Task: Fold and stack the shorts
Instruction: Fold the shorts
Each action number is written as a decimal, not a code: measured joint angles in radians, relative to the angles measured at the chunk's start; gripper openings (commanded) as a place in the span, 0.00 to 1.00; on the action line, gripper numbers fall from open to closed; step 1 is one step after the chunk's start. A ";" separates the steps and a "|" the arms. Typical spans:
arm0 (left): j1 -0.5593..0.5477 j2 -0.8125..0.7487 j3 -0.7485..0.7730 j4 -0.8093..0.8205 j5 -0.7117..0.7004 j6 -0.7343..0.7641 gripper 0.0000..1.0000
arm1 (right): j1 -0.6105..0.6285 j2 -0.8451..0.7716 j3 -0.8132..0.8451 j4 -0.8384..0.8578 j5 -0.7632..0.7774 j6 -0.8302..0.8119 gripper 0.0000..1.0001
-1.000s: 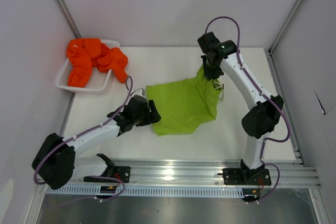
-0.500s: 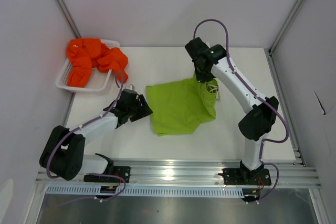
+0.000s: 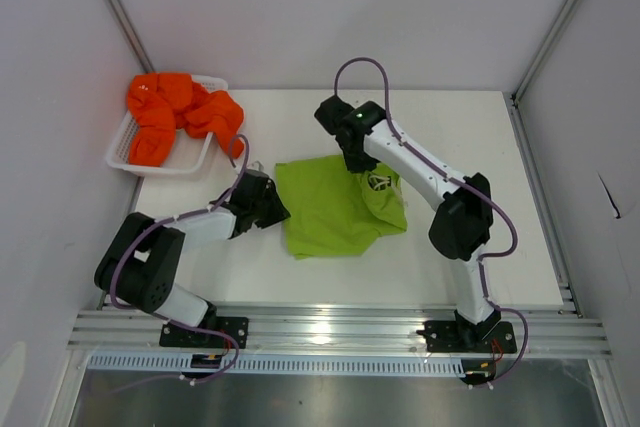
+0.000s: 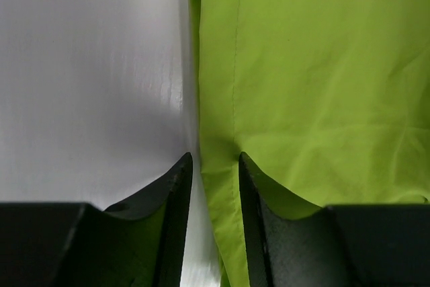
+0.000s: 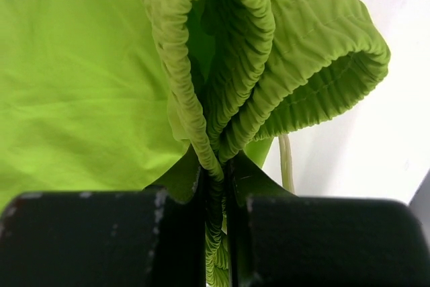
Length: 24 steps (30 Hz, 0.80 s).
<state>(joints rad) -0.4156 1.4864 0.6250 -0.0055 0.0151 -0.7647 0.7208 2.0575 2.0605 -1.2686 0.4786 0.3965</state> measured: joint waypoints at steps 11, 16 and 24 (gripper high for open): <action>-0.001 0.014 0.003 0.023 -0.013 0.006 0.31 | 0.046 0.023 0.043 0.062 -0.110 0.029 0.02; -0.001 0.014 0.003 0.021 -0.024 0.006 0.31 | 0.059 0.023 0.058 0.076 -0.162 0.034 0.02; -0.001 -0.007 0.003 -0.025 -0.063 0.008 0.31 | 0.060 0.022 0.119 0.059 -0.179 0.033 0.02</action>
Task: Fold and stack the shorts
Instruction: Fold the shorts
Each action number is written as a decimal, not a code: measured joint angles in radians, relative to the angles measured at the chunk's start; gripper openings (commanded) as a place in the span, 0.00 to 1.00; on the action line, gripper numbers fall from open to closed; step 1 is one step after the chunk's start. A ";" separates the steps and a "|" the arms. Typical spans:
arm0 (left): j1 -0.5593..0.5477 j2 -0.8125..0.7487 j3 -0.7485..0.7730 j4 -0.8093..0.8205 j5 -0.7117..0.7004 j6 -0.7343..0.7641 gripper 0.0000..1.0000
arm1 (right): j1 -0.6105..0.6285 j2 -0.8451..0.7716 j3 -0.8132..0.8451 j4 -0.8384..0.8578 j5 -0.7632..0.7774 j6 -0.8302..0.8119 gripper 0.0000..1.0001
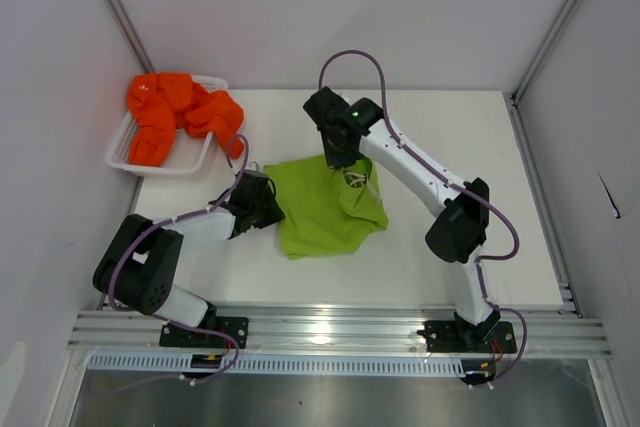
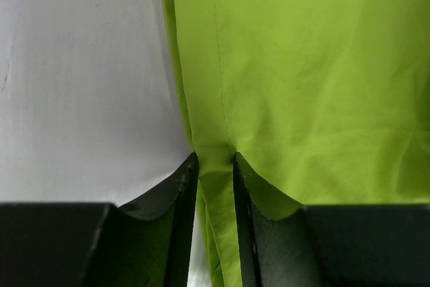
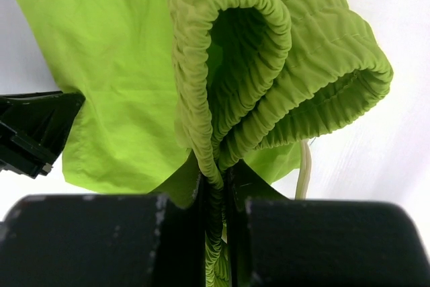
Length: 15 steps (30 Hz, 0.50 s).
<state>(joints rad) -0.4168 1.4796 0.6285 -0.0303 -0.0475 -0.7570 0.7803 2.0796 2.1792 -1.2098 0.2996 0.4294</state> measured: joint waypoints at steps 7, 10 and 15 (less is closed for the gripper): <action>0.000 -0.002 0.000 -0.008 -0.006 0.003 0.30 | 0.011 0.000 -0.019 0.035 -0.050 0.004 0.02; 0.000 -0.002 0.000 -0.009 -0.007 0.006 0.30 | 0.016 0.000 -0.057 0.070 -0.071 0.009 0.02; 0.000 -0.003 0.000 -0.010 -0.009 0.006 0.30 | 0.031 0.010 -0.107 0.129 -0.091 0.023 0.01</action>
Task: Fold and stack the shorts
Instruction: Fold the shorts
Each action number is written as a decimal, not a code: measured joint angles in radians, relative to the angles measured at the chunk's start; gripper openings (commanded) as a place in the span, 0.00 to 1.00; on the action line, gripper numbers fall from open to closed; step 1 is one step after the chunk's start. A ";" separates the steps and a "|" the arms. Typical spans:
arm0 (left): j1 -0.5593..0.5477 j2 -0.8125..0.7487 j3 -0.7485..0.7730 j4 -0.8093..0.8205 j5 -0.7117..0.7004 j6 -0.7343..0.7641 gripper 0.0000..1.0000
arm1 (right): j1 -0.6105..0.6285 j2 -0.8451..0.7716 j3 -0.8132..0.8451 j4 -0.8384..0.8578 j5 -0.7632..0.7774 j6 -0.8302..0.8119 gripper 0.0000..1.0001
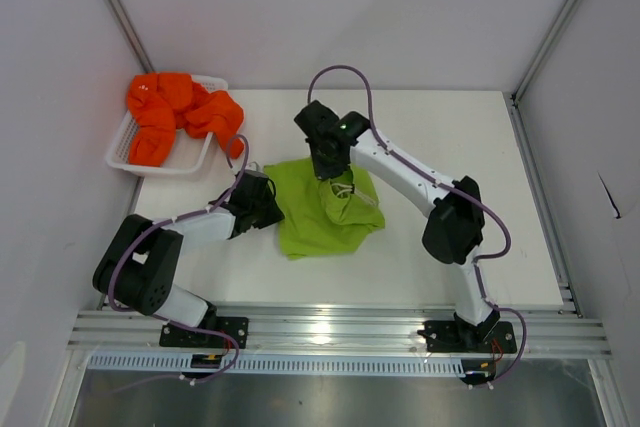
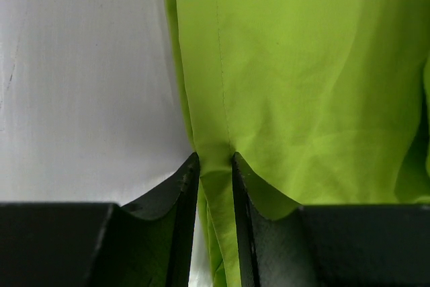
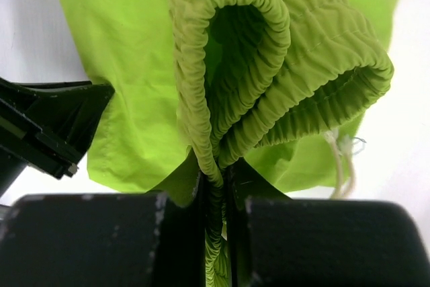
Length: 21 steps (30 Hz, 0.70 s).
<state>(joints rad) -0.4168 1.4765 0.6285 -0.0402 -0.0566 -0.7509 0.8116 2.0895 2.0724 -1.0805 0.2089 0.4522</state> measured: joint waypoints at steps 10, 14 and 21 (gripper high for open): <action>0.000 -0.071 -0.045 -0.040 0.027 -0.004 0.35 | 0.037 0.140 -0.060 0.134 -0.006 0.027 0.01; 0.000 -0.139 -0.054 -0.100 0.030 -0.006 0.41 | 0.048 0.193 -0.060 0.173 -0.008 0.038 0.02; 0.000 -0.201 -0.053 -0.165 0.014 -0.008 0.44 | 0.068 0.207 -0.061 0.231 -0.017 0.055 0.18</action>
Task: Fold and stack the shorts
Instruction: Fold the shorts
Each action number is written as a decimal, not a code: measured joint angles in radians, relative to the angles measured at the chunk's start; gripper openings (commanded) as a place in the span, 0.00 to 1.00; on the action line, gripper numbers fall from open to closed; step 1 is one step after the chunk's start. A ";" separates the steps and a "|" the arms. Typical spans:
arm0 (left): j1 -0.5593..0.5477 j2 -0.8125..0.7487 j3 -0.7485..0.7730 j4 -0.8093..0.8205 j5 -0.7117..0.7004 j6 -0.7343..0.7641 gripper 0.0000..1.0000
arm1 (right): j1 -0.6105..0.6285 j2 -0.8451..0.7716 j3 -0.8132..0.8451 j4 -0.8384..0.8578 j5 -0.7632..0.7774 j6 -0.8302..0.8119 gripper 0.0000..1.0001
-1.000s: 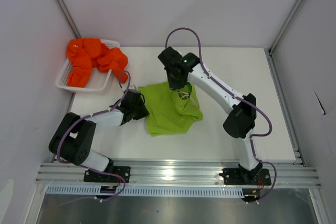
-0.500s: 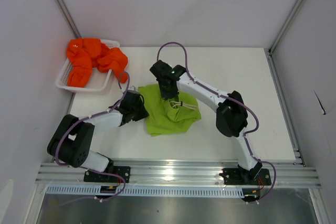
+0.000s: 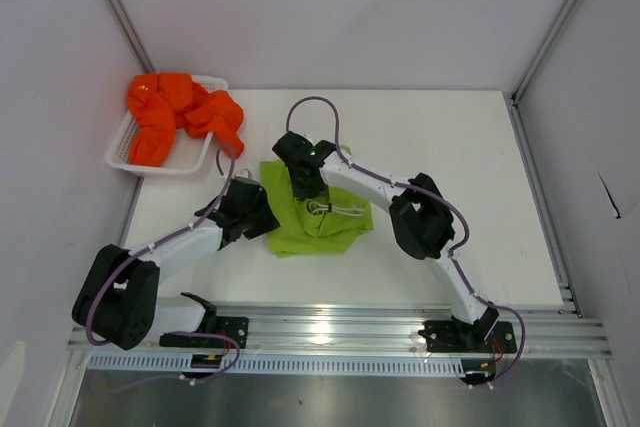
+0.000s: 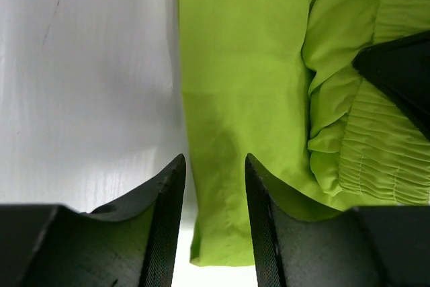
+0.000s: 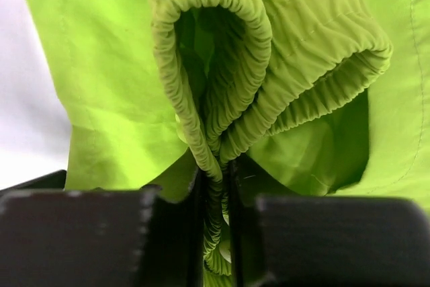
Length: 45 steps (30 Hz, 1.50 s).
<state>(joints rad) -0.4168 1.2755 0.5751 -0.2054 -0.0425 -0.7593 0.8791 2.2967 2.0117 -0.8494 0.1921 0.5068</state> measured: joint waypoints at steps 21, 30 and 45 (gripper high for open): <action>0.048 -0.006 0.003 -0.038 -0.004 0.001 0.42 | -0.165 -0.526 -0.639 0.676 -0.544 0.122 0.50; 0.134 -0.078 0.060 -0.077 0.010 0.009 0.43 | -0.208 -0.553 -0.686 0.689 -0.513 0.102 0.16; 0.195 0.109 0.119 0.027 0.023 -0.027 0.35 | -0.117 -0.370 -0.739 0.805 -0.323 0.152 0.01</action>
<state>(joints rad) -0.2222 1.3842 0.6941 -0.1783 -0.0200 -0.7868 0.7624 1.9266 1.2732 -0.0448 -0.1310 0.6590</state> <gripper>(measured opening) 0.367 0.009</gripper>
